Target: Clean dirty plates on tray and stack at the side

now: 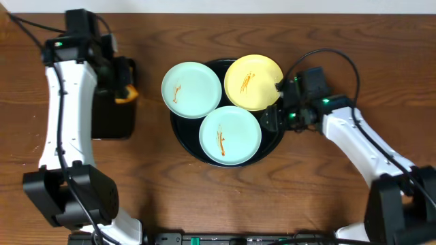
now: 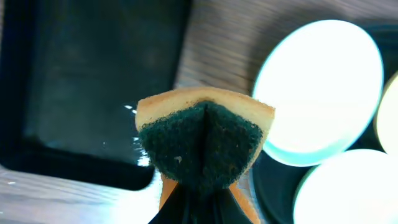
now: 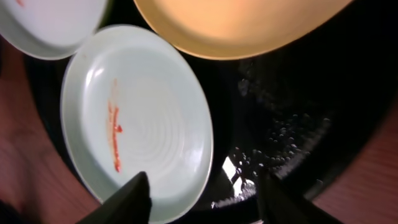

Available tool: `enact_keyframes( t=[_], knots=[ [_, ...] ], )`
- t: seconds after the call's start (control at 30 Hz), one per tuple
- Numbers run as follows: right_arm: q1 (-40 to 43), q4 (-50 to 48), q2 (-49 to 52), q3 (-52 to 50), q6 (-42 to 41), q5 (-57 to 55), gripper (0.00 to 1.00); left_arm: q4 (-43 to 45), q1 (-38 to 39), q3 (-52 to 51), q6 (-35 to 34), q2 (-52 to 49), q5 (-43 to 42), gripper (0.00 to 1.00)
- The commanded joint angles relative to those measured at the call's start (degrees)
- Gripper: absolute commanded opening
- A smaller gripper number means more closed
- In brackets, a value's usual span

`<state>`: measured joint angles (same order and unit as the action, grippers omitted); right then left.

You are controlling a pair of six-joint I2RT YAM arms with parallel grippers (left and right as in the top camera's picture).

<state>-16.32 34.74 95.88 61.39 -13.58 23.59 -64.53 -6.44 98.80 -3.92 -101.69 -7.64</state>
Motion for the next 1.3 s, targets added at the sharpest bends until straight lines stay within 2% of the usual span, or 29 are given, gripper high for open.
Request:
enact_keyframes(
  t=[0.0, 0.2, 0.47, 0.53, 0.67, 0.7, 0.73, 1.27],
  knots=[
    [-1.7, -0.7, 3.5, 0.3, -3.7, 0.3, 0.45, -0.3, 2.8, -0.3, -5.5, -0.2, -0.9, 0.07],
    [-4.2, -1.8, 8.5, 0.3, -6.6, 0.3, 0.40, -1.7, 7.3, -0.3, -10.3, -0.2, -0.9, 0.07],
    [-5.1, -2.6, 11.0, 0.3, -7.5, 0.5, 0.36, -3.2, 12.5, -0.3, -12.7, -0.2, -1.0, 0.07],
    [-5.1, -2.6, 11.0, 0.3, -7.5, 0.5, 0.27, -3.7, 13.8, -0.3, -12.9, -0.2, -1.0, 0.07],
    [-5.1, -2.5, 11.0, 0.3, -7.5, 0.4, 0.17, -5.1, 16.7, -0.8, -14.0, -0.2, -0.9, 0.07],
    [-5.1, -2.5, 11.0, 0.3, -7.5, 0.2, 0.11, -5.0, 17.2, -1.2, -14.6, -0.2, -0.9, 0.07],
    [-5.1, -2.5, 11.0, 0.3, -7.6, 0.2, 0.01, -4.8, 17.7, -1.6, -14.9, -0.3, -0.9, 0.07],
    [-3.1, 0.7, 10.8, 0.3, -6.9, 0.2, 0.01, 2.6, 25.3, -8.6, -14.9, -1.1, -1.0, 0.07]
  ],
)
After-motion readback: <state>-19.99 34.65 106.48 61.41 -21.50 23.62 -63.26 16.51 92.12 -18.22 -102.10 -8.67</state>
